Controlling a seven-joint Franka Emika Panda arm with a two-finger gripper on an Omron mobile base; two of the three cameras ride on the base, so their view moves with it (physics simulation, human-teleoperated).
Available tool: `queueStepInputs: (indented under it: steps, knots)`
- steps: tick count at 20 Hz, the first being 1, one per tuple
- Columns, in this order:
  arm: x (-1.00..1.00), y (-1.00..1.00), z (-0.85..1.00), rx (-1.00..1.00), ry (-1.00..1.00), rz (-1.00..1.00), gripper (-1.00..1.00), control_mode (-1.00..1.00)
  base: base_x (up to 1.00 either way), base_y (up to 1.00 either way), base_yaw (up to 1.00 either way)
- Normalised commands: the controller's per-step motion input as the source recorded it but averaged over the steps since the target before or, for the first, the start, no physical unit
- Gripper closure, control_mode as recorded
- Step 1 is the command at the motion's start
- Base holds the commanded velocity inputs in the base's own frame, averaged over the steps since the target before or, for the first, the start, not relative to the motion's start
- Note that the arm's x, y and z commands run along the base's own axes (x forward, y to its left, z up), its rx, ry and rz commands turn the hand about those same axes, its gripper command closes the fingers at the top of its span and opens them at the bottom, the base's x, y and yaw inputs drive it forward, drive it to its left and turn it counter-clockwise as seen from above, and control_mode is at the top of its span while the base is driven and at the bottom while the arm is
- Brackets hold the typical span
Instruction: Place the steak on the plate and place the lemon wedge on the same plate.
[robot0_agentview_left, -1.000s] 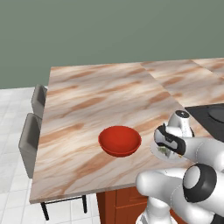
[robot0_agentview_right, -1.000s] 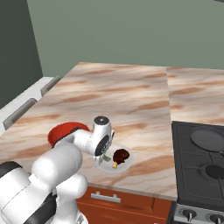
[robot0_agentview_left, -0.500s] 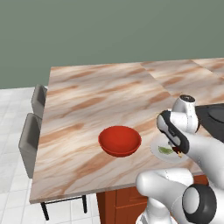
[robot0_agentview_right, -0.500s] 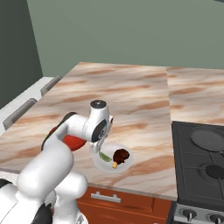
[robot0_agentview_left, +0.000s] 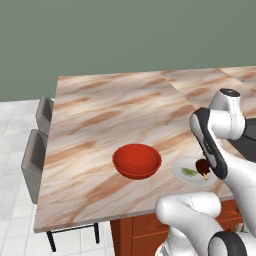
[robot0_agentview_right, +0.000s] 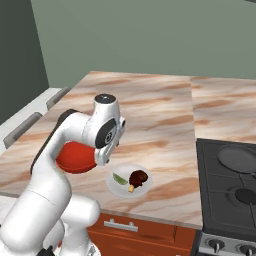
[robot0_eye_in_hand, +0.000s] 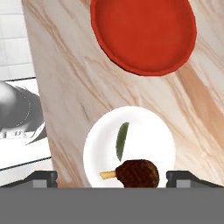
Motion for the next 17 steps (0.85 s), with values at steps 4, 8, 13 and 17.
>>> queueStepInputs:
  steps: [4, 8, 13, 17]
  knots:
    - [-0.72, 0.0, 0.49, 0.0, 0.0, -0.02, -1.0, -1.0, 0.0, 0.0, 0.0]
    - [-0.52, 0.05, 0.53, 0.0, 0.0, -0.01, -1.0, -1.0, 0.0, 0.0, 0.0]
    - [-0.3, 0.18, 0.41, 0.0, 0.0, 0.0, -1.0, -1.0, 0.0, 0.0, 0.0]
    - [-0.29, 0.18, 0.27, 0.0, 0.0, 0.0, -1.0, -1.0, 0.0, 0.0, 0.0]
